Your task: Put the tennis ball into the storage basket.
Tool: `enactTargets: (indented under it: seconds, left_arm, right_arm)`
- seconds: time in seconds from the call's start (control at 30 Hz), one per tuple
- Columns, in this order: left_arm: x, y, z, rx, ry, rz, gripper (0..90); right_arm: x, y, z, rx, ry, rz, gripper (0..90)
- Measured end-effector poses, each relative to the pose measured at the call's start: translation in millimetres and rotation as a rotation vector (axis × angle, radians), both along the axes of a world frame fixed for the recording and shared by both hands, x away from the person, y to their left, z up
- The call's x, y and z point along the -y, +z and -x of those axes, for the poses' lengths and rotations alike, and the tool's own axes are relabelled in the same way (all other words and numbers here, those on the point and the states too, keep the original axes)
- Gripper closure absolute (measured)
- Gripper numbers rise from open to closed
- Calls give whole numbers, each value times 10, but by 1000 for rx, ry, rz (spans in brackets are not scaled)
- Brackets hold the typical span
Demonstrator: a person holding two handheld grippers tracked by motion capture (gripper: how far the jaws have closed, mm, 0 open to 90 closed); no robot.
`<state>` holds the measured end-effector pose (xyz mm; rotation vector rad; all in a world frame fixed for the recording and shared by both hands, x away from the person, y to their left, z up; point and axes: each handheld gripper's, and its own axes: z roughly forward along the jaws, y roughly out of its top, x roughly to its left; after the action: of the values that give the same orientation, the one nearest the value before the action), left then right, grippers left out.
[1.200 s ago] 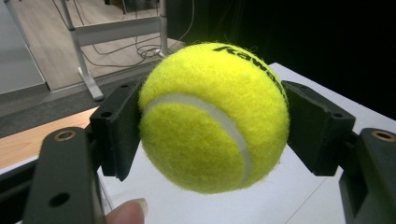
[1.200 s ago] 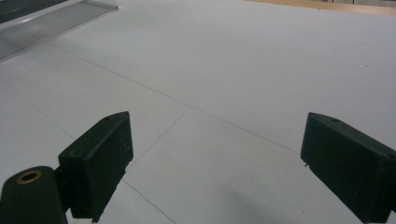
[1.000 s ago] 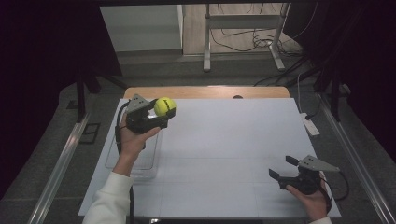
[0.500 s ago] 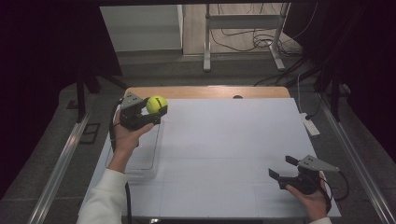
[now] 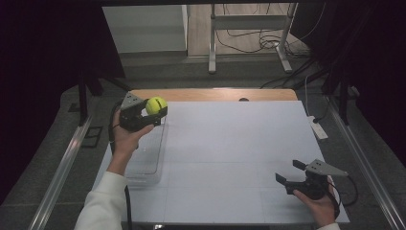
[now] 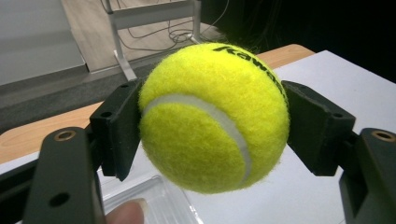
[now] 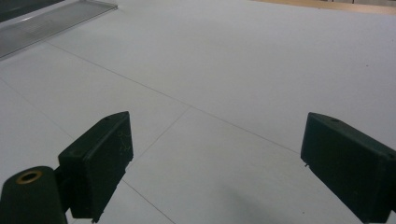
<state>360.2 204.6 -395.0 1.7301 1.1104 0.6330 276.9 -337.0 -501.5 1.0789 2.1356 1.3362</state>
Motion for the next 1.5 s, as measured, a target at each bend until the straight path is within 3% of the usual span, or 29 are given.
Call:
enactTargets:
  seconds: [1.5]
  left_arm:
    - [-359,-146,-179,-80,120,-46,269]
  right_arm:
    - [-6,-6,-7,-3,-1,5,94]
